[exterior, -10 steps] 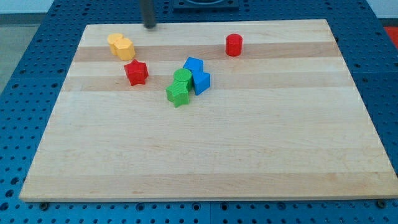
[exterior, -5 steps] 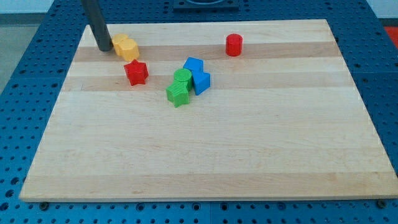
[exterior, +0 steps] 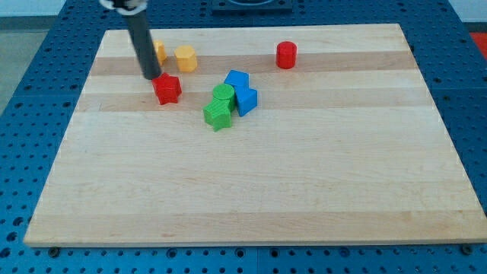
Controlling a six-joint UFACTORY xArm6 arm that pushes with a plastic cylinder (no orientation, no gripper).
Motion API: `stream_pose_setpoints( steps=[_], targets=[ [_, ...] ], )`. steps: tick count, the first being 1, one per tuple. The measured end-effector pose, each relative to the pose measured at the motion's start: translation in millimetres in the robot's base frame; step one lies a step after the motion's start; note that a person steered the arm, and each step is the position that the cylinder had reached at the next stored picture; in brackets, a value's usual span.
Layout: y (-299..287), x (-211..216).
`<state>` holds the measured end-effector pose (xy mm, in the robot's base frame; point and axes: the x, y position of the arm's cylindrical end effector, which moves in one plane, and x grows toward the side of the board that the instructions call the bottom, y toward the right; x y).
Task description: Push the yellow hexagon to the left of the red circle
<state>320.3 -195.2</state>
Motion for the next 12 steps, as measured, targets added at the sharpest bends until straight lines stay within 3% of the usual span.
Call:
stream_pose_setpoints(
  steps=[2,5,8,9,12],
  targets=[
    [48,-16],
    [57,-90],
    [80,-58],
    [42,-58],
    [71,-37]
  ],
)
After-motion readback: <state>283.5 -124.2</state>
